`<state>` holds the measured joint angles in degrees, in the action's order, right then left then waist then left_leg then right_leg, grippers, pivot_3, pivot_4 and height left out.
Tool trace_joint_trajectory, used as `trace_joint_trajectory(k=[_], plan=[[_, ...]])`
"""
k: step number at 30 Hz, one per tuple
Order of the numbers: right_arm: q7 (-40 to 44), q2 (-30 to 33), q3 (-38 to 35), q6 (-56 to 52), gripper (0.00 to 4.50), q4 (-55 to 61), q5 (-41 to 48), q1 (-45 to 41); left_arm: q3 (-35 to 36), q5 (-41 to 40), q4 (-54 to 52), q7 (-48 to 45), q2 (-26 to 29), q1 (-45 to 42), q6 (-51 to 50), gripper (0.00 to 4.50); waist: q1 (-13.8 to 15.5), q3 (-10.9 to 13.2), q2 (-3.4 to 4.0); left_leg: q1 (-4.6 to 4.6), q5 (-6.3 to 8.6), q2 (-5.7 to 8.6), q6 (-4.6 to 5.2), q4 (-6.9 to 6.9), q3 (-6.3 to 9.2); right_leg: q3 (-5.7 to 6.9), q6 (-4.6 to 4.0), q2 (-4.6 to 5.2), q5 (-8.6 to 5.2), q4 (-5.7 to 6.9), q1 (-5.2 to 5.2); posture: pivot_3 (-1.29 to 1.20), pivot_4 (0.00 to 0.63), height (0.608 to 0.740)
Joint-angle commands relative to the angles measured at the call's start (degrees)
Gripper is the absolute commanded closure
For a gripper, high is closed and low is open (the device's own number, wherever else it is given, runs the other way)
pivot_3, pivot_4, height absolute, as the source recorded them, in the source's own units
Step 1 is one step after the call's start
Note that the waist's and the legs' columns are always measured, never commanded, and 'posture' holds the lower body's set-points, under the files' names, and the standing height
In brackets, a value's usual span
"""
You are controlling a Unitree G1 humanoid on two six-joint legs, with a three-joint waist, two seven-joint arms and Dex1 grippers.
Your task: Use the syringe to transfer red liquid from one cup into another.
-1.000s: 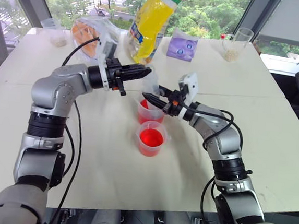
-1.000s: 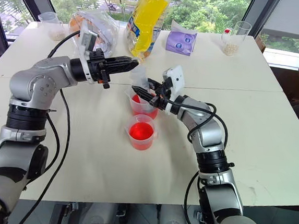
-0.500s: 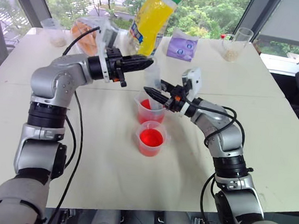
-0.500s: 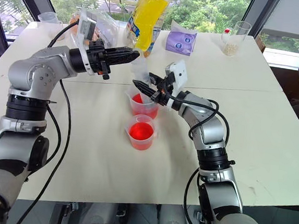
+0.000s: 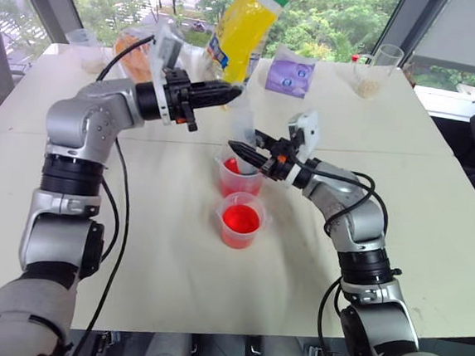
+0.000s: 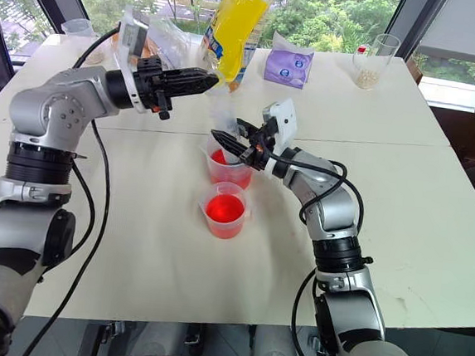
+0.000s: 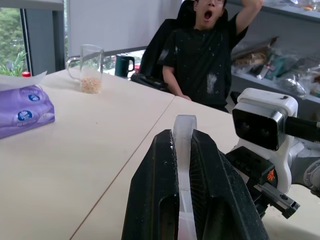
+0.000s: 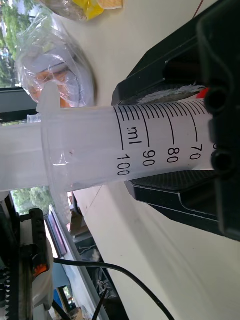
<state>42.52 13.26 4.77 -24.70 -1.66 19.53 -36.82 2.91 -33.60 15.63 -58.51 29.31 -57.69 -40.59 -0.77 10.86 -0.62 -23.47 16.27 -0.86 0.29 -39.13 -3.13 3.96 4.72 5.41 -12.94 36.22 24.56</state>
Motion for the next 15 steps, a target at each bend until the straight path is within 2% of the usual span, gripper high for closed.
trace_joint_trajectory(k=[1, 8, 11, 15], plan=[[2.21, 0.12, 3.34, -1.72, 3.09, 0.89, 0.21, 2.45, 5.41, 0.68, -1.06, 2.52, 2.89, -4.79, 5.04, 4.46, 0.0, 0.0, 0.0, 0.0, 0.0, 0.0, 0.0, 0.0, 0.0, 0.0, 0.0, 0.0, 0.0, 0.0, 0.0, 0.0, 0.15, 0.74], [0.65, -0.97, 1.22, -2.83, 3.09, 2.6, 1.93, -0.01, 3.96, -0.63, -4.82, 0.32, 3.42, -1.75, 2.85, 4.46, -0.2, 0.0, 0.0, 0.0, 0.0, -0.01, 0.0, 0.0, 0.0, 0.0, 0.0, 0.0, 0.0, 0.0, 0.0, 0.0, 0.15, 0.74], [-0.28, -1.26, 0.15, -3.0, 3.09, 3.24, 2.56, -1.73, 3.47, -2.06, -6.81, -0.54, 3.6, 0.28, 0.99, 3.31, -0.24, 0.0, 0.0, 0.0, 0.0, -0.04, 0.0, 0.01, 0.02, 0.0, 0.0, -0.01, 0.0, 0.01, 0.01, 0.0, 0.15, 0.74], [-1.3, -1.46, -1.36, -3.62, 3.09, 4.12, 3.53, -3.9, 3.1, -2.79, -9.27, -1.23, 3.92, 2.52, -0.07, 1.38, -0.12, 0.0, 0.0, 0.0, -0.01, -0.05, -0.02, 0.0, 0.01, 0.0, 0.0, 0.0, 0.0, 0.02, 0.01, 0.0, 0.15, 0.74]])
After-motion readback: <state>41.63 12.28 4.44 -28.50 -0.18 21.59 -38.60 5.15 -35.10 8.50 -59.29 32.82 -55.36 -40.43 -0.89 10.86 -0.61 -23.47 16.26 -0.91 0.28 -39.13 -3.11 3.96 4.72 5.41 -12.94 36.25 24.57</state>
